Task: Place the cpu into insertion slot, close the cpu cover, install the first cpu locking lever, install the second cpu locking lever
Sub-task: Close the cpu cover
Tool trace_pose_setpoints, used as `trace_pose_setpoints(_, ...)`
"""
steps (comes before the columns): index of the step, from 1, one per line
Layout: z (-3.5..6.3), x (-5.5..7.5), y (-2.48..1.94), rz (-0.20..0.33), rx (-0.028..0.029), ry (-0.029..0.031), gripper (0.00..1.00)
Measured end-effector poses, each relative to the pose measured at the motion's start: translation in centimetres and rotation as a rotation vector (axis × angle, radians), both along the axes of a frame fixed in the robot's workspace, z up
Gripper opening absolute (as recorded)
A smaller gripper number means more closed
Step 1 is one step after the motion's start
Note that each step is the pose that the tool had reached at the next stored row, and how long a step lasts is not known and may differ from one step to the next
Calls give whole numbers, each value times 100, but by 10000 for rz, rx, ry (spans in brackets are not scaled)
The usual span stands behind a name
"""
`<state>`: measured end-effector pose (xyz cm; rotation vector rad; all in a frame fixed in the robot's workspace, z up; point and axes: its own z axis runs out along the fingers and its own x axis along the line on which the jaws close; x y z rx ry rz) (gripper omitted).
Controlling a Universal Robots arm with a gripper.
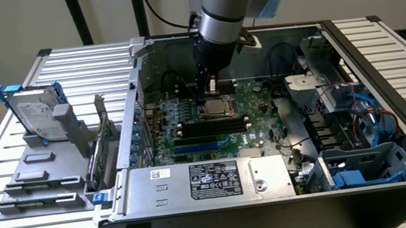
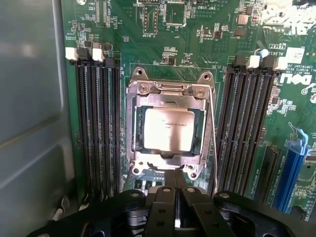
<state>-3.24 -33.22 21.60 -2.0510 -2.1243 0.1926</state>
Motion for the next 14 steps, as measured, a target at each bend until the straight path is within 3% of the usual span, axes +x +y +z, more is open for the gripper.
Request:
trace_pose_setpoints(9, -160, -5, -2, 1, -9, 6, 11)
trace_pose_setpoints(12, -169, -6, -2, 1, -10, 9, 11)
trace_pose_setpoints(14, -149, -4, 2, 0, 23, 31, 11)
